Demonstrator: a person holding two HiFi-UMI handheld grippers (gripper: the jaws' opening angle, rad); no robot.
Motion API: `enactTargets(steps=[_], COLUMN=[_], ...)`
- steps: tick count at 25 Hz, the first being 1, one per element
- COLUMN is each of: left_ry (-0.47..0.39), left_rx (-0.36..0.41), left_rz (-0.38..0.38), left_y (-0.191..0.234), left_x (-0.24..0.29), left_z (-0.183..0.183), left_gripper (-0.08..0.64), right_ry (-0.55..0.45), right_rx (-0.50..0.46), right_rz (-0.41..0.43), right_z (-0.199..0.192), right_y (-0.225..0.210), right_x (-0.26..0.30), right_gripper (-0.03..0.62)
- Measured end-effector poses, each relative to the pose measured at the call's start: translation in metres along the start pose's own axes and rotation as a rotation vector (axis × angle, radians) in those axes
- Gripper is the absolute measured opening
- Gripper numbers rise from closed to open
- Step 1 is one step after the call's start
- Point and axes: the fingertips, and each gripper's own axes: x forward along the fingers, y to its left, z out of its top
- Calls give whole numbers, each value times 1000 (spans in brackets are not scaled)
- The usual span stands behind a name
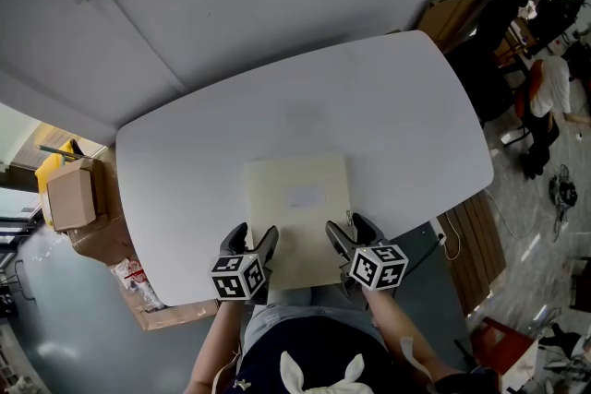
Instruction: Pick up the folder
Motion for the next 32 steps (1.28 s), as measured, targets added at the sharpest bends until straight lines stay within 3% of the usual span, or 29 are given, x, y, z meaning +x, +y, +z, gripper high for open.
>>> enactTargets(steps=[13,22,32], left_ry=[23,15,35], left_rx=[-58,-144,-189], left_rz=[-41,-113,-171], left_y=[4,5,6], left_x=[8,13,16], left_z=[-7,-12,-15], left_gripper=[302,304,307], right_ry=[32,63,96], right_rx=[36,63,79], right_rz=[13,50,85], right_z=[-9,-14,-17], right_y=[-9,-11,-14], right_x=[7,12,16], right_gripper=[287,291,307])
